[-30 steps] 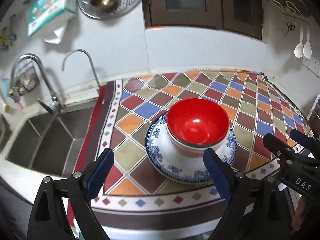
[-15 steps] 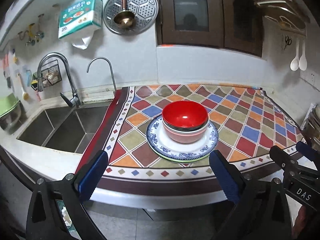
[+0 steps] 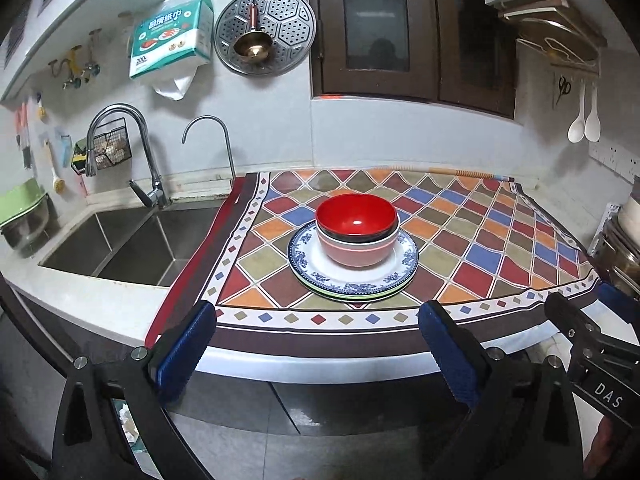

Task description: Organize plates and bowls

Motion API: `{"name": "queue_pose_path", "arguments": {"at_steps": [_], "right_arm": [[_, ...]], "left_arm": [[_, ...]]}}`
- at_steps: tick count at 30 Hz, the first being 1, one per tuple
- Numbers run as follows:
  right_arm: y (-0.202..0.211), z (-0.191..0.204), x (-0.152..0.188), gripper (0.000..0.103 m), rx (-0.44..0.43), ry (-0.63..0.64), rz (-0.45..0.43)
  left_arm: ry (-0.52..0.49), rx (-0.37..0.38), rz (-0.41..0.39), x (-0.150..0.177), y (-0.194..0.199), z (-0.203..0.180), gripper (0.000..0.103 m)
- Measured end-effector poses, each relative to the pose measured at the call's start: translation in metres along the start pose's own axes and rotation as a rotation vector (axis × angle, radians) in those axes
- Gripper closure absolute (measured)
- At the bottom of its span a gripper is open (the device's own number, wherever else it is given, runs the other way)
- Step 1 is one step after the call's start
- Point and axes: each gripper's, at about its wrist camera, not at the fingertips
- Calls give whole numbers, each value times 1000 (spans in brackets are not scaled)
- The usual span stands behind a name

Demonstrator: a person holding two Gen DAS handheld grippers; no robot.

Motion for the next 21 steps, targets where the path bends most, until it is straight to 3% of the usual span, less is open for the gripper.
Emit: {"name": "queue_pose_path", "arguments": {"at_steps": [21], "right_arm": [[25,-5,10,11,-15,7,-27]], "left_arm": [[11,7,5,11,18,0,0]]}}
Point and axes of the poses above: each gripper's, at about its wrist camera, not at the fingertips, and y roughly against the way its jaws point, z to its left, x to its underside, and after that the axes turned 3 degrees about x, right-handed
